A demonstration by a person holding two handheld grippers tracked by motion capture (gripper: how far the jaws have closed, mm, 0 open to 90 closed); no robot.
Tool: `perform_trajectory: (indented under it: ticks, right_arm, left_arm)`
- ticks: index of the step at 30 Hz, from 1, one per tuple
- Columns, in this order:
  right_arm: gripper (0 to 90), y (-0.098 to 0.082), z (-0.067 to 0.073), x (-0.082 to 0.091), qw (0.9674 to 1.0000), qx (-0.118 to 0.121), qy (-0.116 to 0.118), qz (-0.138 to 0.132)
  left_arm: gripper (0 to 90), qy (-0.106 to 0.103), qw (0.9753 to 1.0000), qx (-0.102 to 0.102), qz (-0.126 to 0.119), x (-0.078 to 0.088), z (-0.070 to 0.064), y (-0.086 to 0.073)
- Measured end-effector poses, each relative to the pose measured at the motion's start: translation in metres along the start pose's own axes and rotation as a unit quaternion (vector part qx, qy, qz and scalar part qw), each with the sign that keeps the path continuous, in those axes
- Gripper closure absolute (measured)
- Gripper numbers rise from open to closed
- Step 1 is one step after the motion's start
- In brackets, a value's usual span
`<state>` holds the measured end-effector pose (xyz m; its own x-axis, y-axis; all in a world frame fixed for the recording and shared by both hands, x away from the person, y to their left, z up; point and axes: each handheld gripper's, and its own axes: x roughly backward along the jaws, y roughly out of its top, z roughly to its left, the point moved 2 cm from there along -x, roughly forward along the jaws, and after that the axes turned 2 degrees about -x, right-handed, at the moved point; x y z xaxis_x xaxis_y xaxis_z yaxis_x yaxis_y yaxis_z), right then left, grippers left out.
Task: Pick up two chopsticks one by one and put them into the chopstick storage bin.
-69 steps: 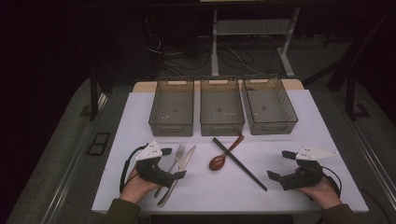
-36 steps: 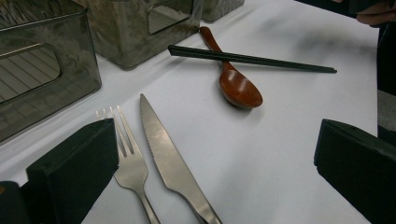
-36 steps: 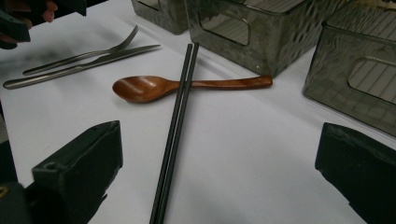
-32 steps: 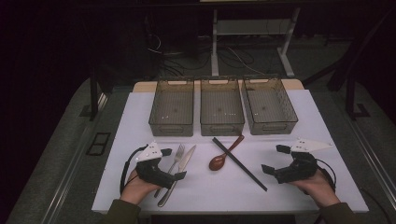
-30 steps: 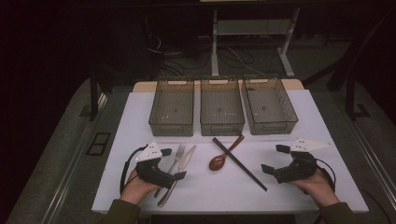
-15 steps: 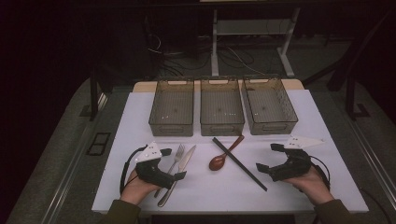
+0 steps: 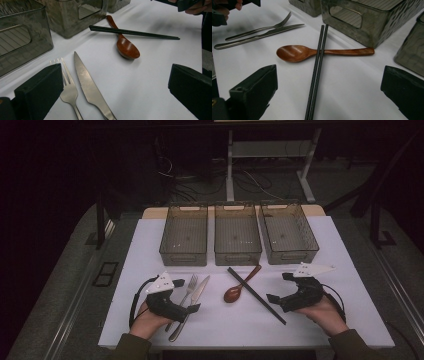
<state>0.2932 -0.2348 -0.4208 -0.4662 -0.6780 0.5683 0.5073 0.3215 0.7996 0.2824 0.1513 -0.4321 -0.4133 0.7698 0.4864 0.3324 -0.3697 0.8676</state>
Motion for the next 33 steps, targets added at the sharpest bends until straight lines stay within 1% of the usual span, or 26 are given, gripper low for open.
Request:
perform_trajectory:
  ticks: [2,4,5,8,9,10,14,15,17,19,20,21,22,24,26,27,28,29,30,31,33]
  right_arm:
    - [0.3,0.001,0.001,-0.004,1.0,-0.001,-0.001,0.005]
    - [4.4,0.002,0.002,-0.007,1.0,0.001,0.001,0.009]
    - [4.4,0.004,0.003,-0.011,0.9999,0.001,0.001,0.01]
    - [6.0,0.005,0.003,-0.014,0.9999,0.001,0.002,0.016]
    - [9.5,0.007,0.003,-0.018,0.9998,0.002,0.0,0.02]
    - [14.4,0.007,0.003,-0.019,0.9997,0.004,0.002,0.022]
    - [17.2,0.009,0.003,-0.024,0.9996,0.003,0.002,0.029]
    - [21.9,0.01,0.003,-0.027,0.9995,0.001,0.005,0.031]
    - [26.3,0.011,0.005,-0.03,0.9993,0.0,0.011,0.036]
    - [30.7,0.011,0.005,-0.033,0.9991,0.003,0.01,0.041]
    - [30.7,0.011,0.005,-0.033,0.9991,0.003,0.01,0.041]
    - [34.6,0.011,0.007,-0.035,0.9988,0.003,0.013,0.048]
    - [34.6,0.011,0.007,-0.035,0.9988,0.003,0.013,0.048]
    - [38.2,0.01,0.008,-0.036,0.9983,0.007,0.014,0.056]
    - [41.8,0.009,0.008,-0.036,0.9981,0.01,0.01,0.061]
    - [45.4,0.008,0.008,-0.036,0.9978,0.008,0.01,0.066]
    - [45.4,0.008,0.008,-0.036,0.9978,0.008,0.01,0.066]
    - [50.0,0.007,0.008,-0.037,0.9971,0.008,0.012,0.075]
    - [50.0,0.007,0.008,-0.037,0.9971,0.008,0.012,0.075]
    - [52.1,0.007,0.007,-0.038,0.9967,0.008,0.013,0.08]
    - [59.0,0.005,0.007,-0.039,0.996,0.01,0.01,0.089]
  left_arm:
    - [0.0,-0.001,1.0,-0.003,0.001,0.0,0.0,0.0]
    - [0.0,-0.001,1.0,-0.001,0.0,0.0,0.0,0.0]
    - [0.0,0.0,1.0,0.002,-0.003,-0.001,0.0,0.0]
    - [0.0,-0.001,1.0,0.001,-0.003,0.0,0.0,0.0]
    - [0.0,-0.001,1.0,0.001,-0.003,0.0,0.0,0.0]
    - [0.0,-0.001,1.0,0.001,-0.003,0.0,0.0,0.0]
    - [0.0,0.0,1.0,0.0,-0.001,0.0,0.001,0.0]
    - [0.0,0.0,1.0,0.0,-0.002,0.0,0.001,0.0]
    - [0.0,-0.001,1.0,-0.002,-0.002,0.0,0.001,0.0]
    - [0.0,0.0,1.0,0.0,-0.001,-0.001,0.0,0.0]
    - [0.0,0.0,1.0,0.0,-0.002,-0.001,0.0,0.0]
    - [0.0,0.0,1.0,-0.001,-0.002,-0.001,0.0,0.0]
    - [0.0,-0.001,1.0,-0.001,-0.002,-0.001,0.0,0.0]
    - [0.0,-0.001,1.0,-0.001,-0.001,-0.001,0.0,-0.001]
    - [0.0,-0.001,1.0,-0.002,-0.001,0.0,0.001,-0.001]
    - [0.0,-0.001,1.0,-0.002,-0.001,0.0,0.0,-0.001]
    - [0.0,-0.001,1.0,-0.002,-0.001,0.0,0.0,-0.001]
    - [0.0,-0.001,1.0,-0.002,-0.001,0.0,0.0,-0.001]
    - [0.0,-0.001,1.0,-0.002,-0.001,0.0,0.0,-0.001]
    - [0.0,-0.001,1.0,-0.002,-0.001,0.0,0.0,-0.001]
    - [0.0,-0.002,1.0,-0.002,0.0,-0.001,0.0,-0.001]
